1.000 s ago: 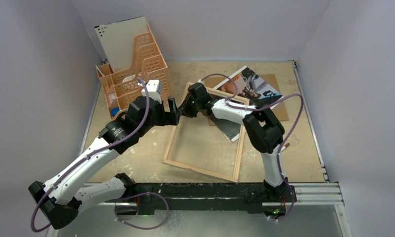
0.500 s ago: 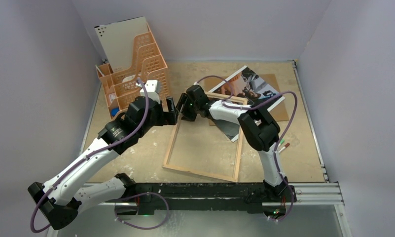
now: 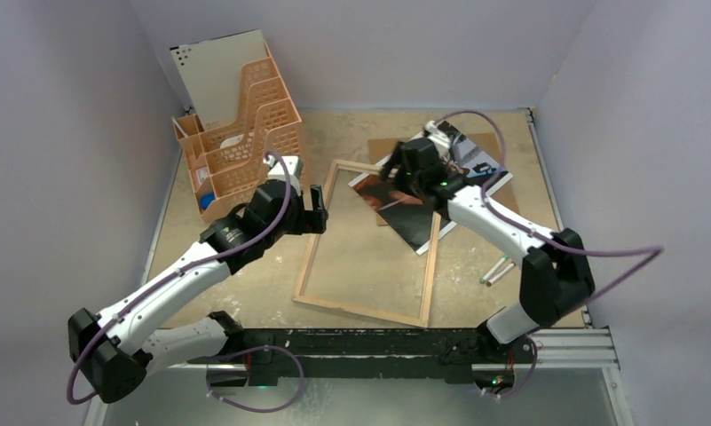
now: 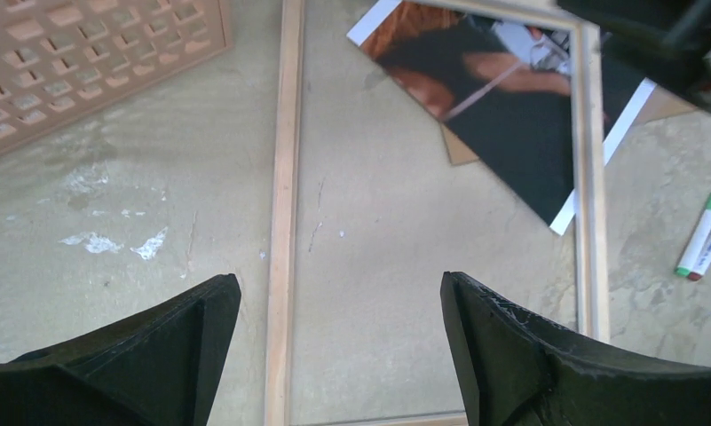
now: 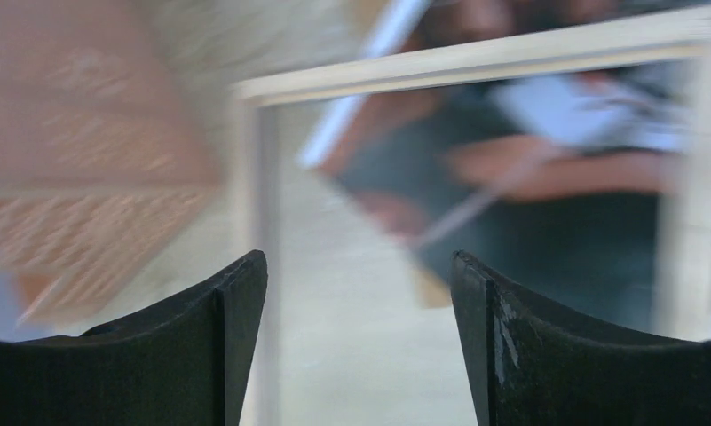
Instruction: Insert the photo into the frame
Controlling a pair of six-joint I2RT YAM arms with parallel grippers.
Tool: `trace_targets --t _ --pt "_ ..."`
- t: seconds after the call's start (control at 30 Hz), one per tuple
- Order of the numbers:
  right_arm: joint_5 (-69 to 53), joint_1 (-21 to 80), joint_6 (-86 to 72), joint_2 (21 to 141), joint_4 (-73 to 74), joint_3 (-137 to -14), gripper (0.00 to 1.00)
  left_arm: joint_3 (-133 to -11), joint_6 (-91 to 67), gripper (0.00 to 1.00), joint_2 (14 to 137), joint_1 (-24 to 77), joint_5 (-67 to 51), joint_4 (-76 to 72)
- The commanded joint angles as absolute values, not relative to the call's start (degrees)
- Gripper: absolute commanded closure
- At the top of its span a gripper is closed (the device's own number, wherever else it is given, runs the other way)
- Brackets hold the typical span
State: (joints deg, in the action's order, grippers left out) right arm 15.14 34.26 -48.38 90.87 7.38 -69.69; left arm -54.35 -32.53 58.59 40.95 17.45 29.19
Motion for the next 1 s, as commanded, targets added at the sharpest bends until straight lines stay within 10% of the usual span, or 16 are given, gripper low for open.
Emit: trace_targets --t 0.0,0.43,0.8,0.97 --pt "27.84 28.39 -46.52 83.57 15.77 -58.32 0.2 -52.13 -34.2 0.13 61.83 40.78 17.94 24.26" --pt "18.9 27.95 -49.89 83.58 13.19 -43.06 0.19 -40.88 -39.9 0.11 72.0 40.56 28.8 14.74" --pt "15.85 27.87 -43.98 83.82 10.3 -45.52 0.75 -37.23 -42.52 0.19 78.62 39.77 27.94 12.66" --pt "14.94 27.87 -40.83 84.29 10.39 -49.04 0.76 -36.56 -42.54 0.2 79.12 39.71 28.09 12.95"
